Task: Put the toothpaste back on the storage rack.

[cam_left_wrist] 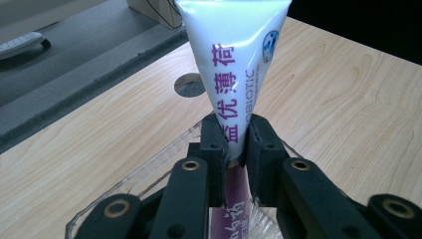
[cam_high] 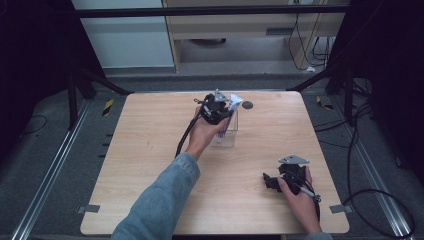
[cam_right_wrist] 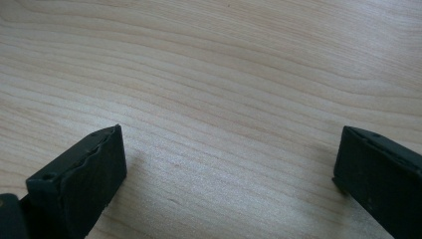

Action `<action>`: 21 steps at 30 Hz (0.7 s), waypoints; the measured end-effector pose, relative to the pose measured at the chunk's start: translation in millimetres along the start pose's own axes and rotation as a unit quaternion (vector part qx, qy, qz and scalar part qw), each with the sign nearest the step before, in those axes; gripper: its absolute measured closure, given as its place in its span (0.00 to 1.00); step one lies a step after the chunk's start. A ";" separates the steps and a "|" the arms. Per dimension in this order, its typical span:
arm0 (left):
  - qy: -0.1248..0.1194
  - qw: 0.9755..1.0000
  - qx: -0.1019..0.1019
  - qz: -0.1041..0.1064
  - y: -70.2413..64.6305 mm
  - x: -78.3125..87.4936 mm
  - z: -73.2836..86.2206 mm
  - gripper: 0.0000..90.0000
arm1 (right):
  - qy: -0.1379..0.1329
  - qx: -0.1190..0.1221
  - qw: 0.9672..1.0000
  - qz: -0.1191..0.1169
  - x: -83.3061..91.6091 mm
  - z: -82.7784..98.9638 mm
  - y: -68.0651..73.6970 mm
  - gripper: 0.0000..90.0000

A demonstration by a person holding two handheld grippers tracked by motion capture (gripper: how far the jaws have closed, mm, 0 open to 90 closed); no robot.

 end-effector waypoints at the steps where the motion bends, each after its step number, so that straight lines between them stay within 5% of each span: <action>1: 0.000 1.000 0.000 0.000 0.0 0.0 0.0 0.88 | 0.000 0.001 1.000 0.000 0.0 0.0 -0.1 0.00; 21: 0.004 1.000 0.003 -0.004 -0.5 -8.7 -2.9 0.88 | 0.000 0.000 1.000 0.000 0.0 0.0 0.0 0.00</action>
Point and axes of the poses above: each handheld gripper's, and its own axes: x roughly backward along the jaws, z roughly out of its underside, y roughly to its left, the point moved 4 cm from there along -x, roughly forward along the jaws, and after that the axes turned 10 degrees about -z, right-handed, at the moved point
